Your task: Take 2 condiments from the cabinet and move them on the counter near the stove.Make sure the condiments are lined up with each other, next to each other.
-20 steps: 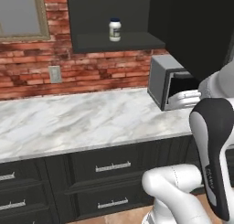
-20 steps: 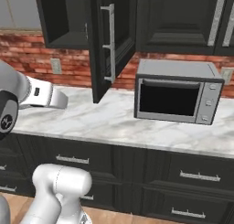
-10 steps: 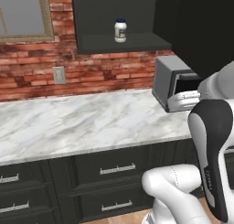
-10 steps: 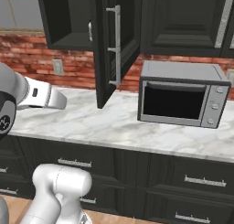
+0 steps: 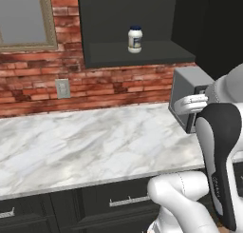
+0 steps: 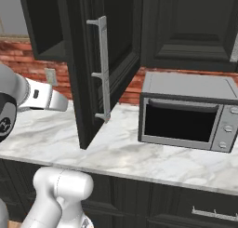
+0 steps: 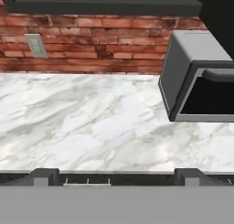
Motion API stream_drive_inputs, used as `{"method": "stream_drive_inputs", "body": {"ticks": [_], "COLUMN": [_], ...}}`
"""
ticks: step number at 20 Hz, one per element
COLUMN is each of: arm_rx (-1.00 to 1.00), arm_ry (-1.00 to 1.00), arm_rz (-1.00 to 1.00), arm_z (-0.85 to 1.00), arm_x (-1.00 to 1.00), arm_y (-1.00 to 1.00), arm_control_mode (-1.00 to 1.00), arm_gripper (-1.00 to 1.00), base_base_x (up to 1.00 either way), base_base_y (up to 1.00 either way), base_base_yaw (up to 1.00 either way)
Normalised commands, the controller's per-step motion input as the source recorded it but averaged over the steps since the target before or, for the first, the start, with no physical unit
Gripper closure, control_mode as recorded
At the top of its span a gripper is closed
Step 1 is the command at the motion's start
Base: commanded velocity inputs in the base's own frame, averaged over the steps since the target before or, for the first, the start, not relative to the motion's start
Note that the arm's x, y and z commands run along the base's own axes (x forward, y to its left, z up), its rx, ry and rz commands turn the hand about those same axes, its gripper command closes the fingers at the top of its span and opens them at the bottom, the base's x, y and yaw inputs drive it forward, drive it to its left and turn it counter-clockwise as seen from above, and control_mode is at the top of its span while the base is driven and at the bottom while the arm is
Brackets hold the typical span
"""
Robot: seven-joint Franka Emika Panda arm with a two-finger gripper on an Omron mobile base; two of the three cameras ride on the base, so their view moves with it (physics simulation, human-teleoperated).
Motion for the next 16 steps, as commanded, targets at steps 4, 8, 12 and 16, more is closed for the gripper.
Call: {"method": "stream_drive_inputs", "body": {"ticks": [4, 8, 12, 16], "arm_rx": [0.00, 0.00, 0.00, 0.00], "arm_ry": [0.00, 0.00, 0.00, 0.00], "arm_rz": [0.00, 0.00, 0.00, 0.00], "arm_z": [0.00, 0.00, 0.00, 0.00], "arm_x": [0.00, 0.00, 0.00, 0.00], "arm_y": [0.00, 0.00, 0.00, 0.00], "arm_control_mode": [1.00, 1.00, 1.00, 1.00], "arm_gripper": [-1.00, -1.00, -1.00, -1.00], "base_base_x": [0.47, 0.46, 0.35, 0.08], "base_base_y": [0.14, 0.11, 0.00, 0.00], "base_base_yaw": [0.05, 0.03, 0.00, 0.00]}}
